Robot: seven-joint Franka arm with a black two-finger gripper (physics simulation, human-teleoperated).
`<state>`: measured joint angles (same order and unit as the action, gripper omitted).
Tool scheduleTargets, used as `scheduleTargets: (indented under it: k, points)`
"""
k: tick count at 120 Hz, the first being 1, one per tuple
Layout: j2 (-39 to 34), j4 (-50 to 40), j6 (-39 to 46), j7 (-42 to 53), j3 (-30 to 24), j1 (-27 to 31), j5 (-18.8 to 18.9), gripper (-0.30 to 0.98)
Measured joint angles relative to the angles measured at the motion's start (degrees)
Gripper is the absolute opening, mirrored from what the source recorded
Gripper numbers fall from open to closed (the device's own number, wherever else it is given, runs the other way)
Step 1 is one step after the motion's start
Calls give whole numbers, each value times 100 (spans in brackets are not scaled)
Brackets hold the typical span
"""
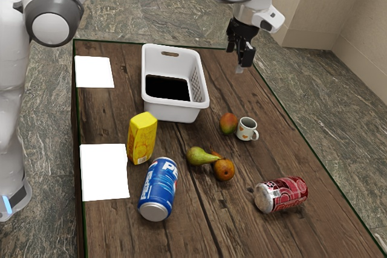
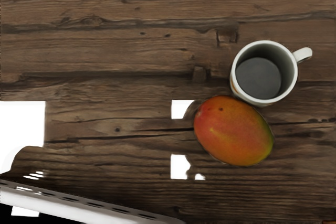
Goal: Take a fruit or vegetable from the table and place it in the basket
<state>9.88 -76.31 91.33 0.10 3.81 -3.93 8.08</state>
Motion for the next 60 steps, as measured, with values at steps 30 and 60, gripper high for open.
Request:
scheduleTargets:
  k: [30,60]
  points:
    - [113,-4,11,-9,-473,-452,-11,68]
    - [177,-85,-62,-22,-522,-448,-82,69]
